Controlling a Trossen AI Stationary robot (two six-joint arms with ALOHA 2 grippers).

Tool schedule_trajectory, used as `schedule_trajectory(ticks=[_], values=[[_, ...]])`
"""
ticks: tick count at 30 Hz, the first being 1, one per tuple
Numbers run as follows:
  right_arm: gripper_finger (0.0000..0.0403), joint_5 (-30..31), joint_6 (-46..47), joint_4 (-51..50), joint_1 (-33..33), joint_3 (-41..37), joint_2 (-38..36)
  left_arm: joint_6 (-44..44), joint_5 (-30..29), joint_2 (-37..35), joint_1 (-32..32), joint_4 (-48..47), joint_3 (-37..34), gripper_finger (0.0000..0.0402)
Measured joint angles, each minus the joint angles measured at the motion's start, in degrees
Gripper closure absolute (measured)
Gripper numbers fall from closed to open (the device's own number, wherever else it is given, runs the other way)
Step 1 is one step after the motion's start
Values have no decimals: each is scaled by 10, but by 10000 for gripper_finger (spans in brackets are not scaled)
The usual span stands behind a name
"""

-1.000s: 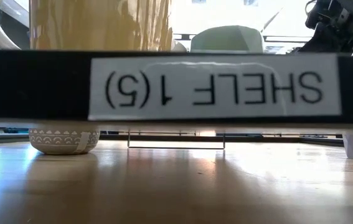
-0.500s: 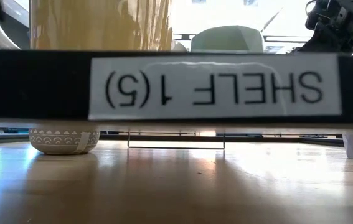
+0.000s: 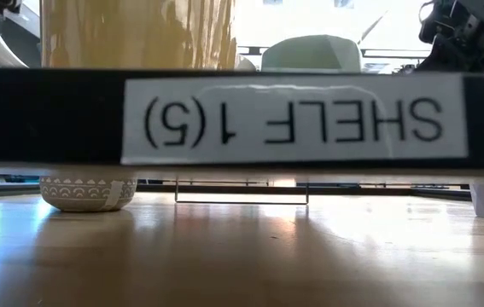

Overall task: Place coffee mugs
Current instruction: Put the red mug on the shelf

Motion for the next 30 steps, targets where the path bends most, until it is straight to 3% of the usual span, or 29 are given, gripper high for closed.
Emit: schedule_trajectory(ticks=[8, 17, 30], values=[[316, -25, -1, -37, 0, 0, 0, -22, -3, 42, 0, -24, 49, 314], [316, -40, -1, -44, 0, 0, 0, -19, -2, 113, 0, -195, 154, 314], [316, -75, -12, -48, 0, 0, 0, -39, 42, 219, -3, -196, 213, 314]])
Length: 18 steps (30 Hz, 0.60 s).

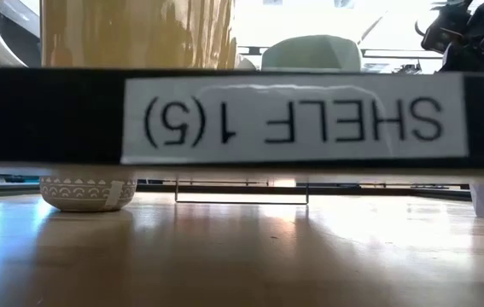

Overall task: Place coffee mugs
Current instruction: Put the red mug on the shelf

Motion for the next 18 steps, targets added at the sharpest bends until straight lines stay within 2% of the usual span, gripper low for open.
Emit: schedule_trajectory(ticks=[5, 11, 18], values=[[316, -24, 1, -6, 0, 0, 0, 0, 2, 12, 0, -12, 9, 314], [316, -34, 0, -8, 0, 0, 0, -20, -4, 15, 0, -68, 6, 314], [316, -34, 0, -16, 0, 0, 0, -27, 3, 17, 0, -62, 6, 314]])
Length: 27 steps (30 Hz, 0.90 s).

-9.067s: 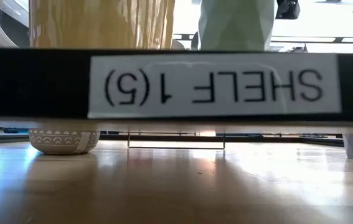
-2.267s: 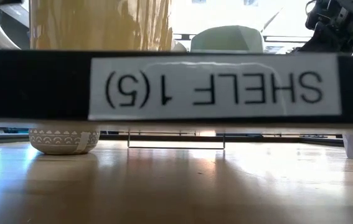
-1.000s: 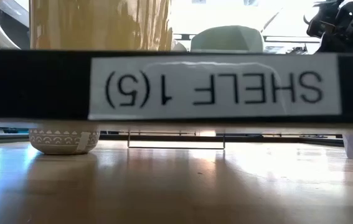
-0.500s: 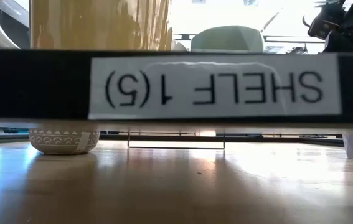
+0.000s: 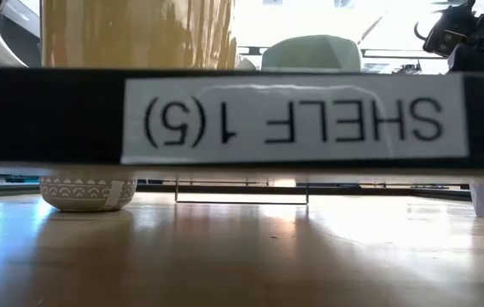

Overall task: Place coffee mugs
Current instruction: Put the red mug on the shelf, then adjust the white yellow mug on the shelf

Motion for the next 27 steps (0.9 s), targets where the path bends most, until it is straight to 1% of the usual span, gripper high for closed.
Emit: schedule_trajectory(ticks=[7, 27], values=[[316, 0, -9, -23, 0, 0, -1, -8, 0, -2, 0, 1, 1, 314], [316, 2, -9, -26, 0, 0, -1, -14, -8, -3, 2, -17, 1, 314]])
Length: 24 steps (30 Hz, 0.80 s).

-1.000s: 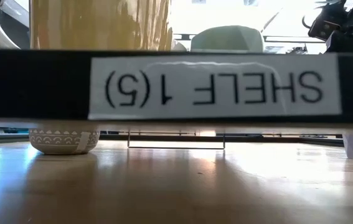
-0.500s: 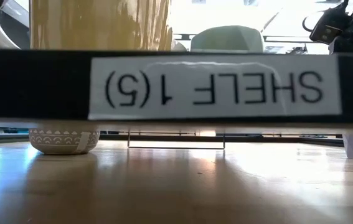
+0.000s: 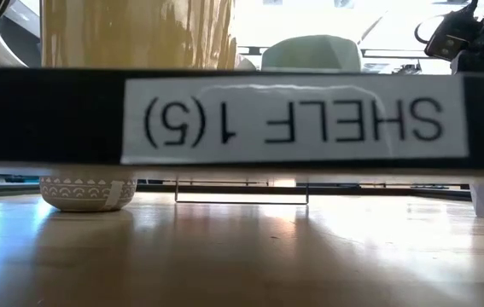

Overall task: Place coffee mugs
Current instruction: Adjust the white yellow mug on the shelf

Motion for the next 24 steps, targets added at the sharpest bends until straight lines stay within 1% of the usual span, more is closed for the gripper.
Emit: schedule_trajectory(ticks=[2, 5, 8, 10, 12, 14, 17, 19, 21, 24], values=[[316, 0, 0, 0, 0, 0, 0, -2, 8, -4, 3, -2, 7, 314], [316, 0, 0, 0, 0, 0, 0, 17, 3, -6, 4, -17, 38, 314], [316, 0, 3, 1, 0, 0, 0, 43, 1, -10, 17, -73, 94, 314], [316, 0, 22, 11, 0, 0, 1, 66, -14, -10, 23, -109, 137, 314], [316, -9, 39, 31, 0, 0, 4, 104, -71, -10, 23, -118, 177, 314], [316, -29, 33, 76, 1, 0, 10, 160, -156, -10, 22, -115, 211, 314], [316, -67, -24, 195, 2, 0, 21, 256, -297, -14, 14, -117, 250, 314], [316, -80, -68, 271, 2, 9, 29, 308, -368, -21, 14, -118, 264, 314], [316, -88, -94, 301, 2, 39, 41, 349, -412, -33, 14, -119, 266, 314], [316, -109, -129, 271, 2, 119, 83, 397, -452, -53, 16, -132, 266, 314]])
